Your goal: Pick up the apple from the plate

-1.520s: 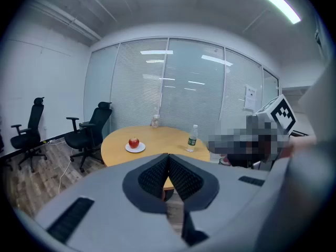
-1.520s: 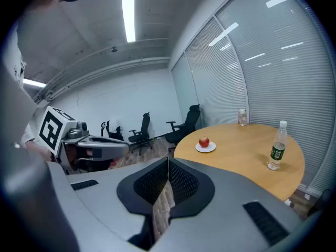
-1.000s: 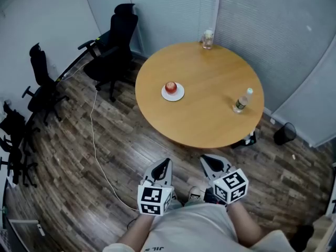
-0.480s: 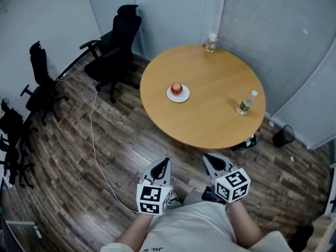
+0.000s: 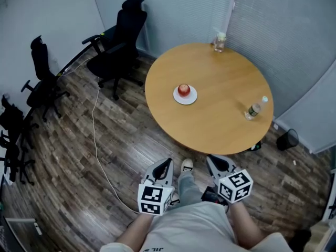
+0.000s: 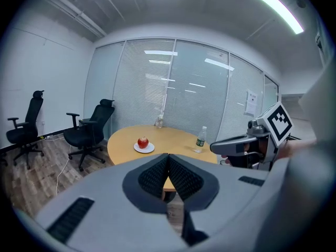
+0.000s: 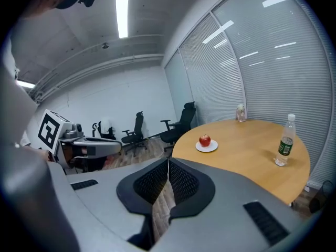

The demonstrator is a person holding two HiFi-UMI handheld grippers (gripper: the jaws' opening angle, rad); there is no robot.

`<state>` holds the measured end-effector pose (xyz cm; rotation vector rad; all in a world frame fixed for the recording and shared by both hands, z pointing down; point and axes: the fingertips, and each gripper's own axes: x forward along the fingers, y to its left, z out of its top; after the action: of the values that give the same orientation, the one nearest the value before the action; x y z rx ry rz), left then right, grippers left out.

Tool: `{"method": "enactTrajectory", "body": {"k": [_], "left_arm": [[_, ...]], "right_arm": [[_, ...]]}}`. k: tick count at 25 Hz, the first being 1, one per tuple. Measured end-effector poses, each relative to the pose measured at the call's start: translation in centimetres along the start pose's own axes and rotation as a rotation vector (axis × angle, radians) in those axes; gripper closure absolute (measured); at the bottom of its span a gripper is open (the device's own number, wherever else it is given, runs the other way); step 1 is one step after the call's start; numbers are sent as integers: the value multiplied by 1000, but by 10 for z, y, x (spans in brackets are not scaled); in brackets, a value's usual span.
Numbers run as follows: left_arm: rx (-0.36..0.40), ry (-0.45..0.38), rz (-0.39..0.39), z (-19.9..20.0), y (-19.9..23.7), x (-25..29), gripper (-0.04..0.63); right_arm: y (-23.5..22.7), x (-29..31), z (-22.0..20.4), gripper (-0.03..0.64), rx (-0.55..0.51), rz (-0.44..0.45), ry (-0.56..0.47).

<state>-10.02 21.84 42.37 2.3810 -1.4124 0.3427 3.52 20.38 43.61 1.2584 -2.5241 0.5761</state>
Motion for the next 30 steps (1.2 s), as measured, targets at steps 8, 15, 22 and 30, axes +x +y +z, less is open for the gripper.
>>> {"method": "enactTrajectory", "body": {"k": [8,15,22,30], "left_arm": [[-11,-2,36,38,48,72,592],[-9,-3,59,85,78,145,592],[-17,4,89,109,89,194,592],[11,58,68,105,91,218,592]], "right_arm": [[-52,76,44,584,-16,28,12],[-117,131,95,584,-12,38,8],[-159,155,117,584,2,59,8],[-173,166,114,584,43,47,10]]}}
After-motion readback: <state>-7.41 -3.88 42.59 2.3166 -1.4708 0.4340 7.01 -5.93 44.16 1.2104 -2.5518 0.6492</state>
